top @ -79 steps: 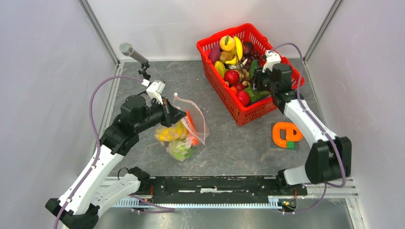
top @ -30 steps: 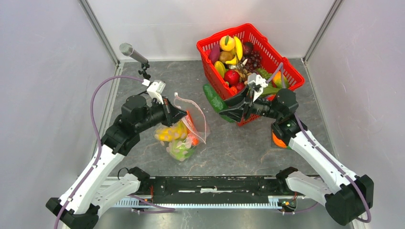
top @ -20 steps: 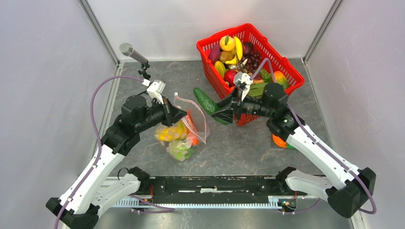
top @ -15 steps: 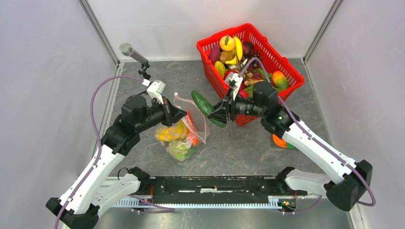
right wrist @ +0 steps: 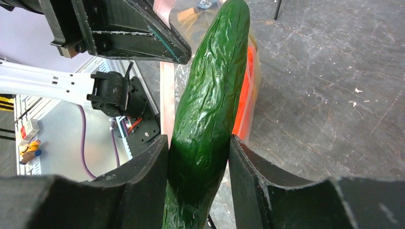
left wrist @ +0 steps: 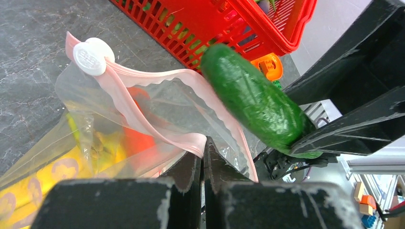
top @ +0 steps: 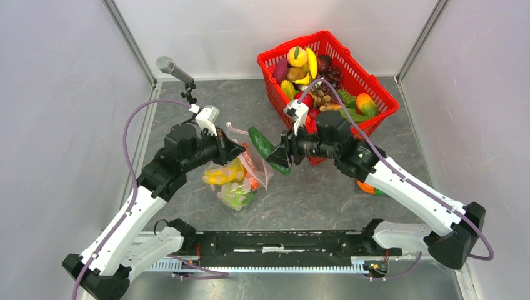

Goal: Place the food in the zip-top bag and seal the zipper
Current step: Place the fake vegetable in the zipper food storage bag.

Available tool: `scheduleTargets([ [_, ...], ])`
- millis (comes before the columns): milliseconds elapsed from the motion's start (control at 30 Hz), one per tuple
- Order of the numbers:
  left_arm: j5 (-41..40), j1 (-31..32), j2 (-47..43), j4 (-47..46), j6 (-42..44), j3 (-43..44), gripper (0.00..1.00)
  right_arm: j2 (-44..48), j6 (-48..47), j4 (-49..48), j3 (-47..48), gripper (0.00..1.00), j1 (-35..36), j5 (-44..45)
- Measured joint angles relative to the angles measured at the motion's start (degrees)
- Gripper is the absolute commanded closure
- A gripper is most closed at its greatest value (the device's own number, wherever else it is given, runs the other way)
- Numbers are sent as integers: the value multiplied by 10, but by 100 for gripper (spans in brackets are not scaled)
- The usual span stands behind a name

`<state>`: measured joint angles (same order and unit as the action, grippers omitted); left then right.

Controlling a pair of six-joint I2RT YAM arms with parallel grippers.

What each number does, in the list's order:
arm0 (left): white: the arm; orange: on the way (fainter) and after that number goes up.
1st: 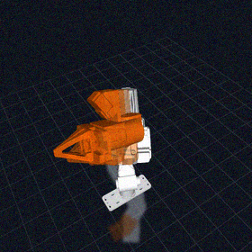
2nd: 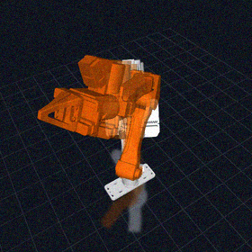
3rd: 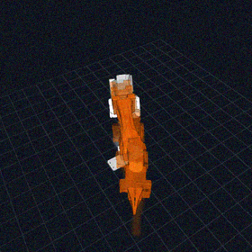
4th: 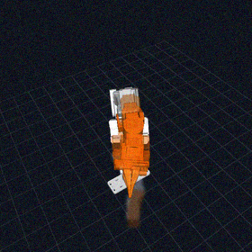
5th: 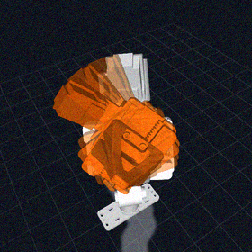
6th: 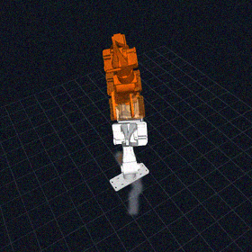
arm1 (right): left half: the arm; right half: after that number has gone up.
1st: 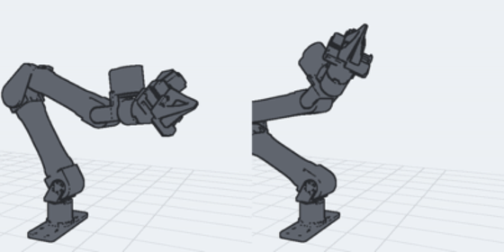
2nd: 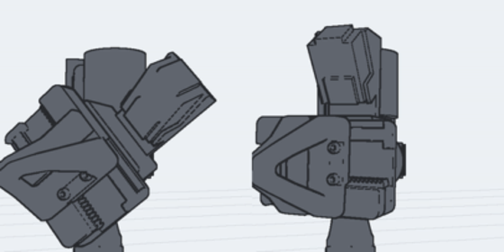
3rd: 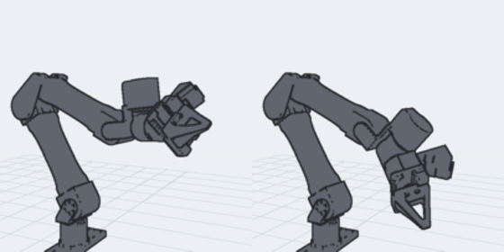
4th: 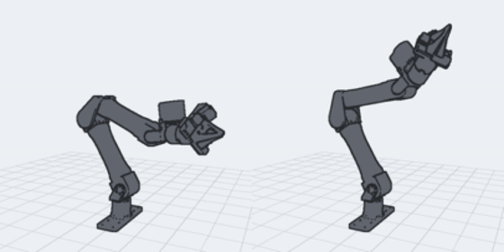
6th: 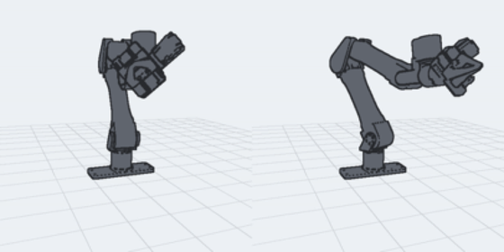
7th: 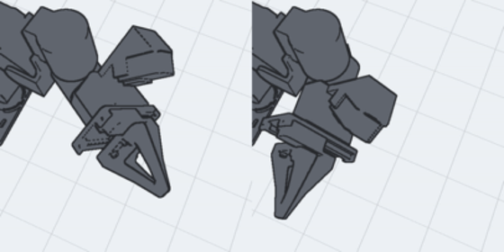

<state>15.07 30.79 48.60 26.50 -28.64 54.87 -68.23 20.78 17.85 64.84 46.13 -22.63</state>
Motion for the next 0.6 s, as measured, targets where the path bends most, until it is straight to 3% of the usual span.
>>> scheduleTargets([
  [333, -2, 0, 1, 0, 0, 0, 98, 8, 4, 42, 37, 100, 26, 7],
  [600, -5, 0, 2, 9, 0, 2, 98, -38, 7, 80, 39, 100, 53, 32],
])
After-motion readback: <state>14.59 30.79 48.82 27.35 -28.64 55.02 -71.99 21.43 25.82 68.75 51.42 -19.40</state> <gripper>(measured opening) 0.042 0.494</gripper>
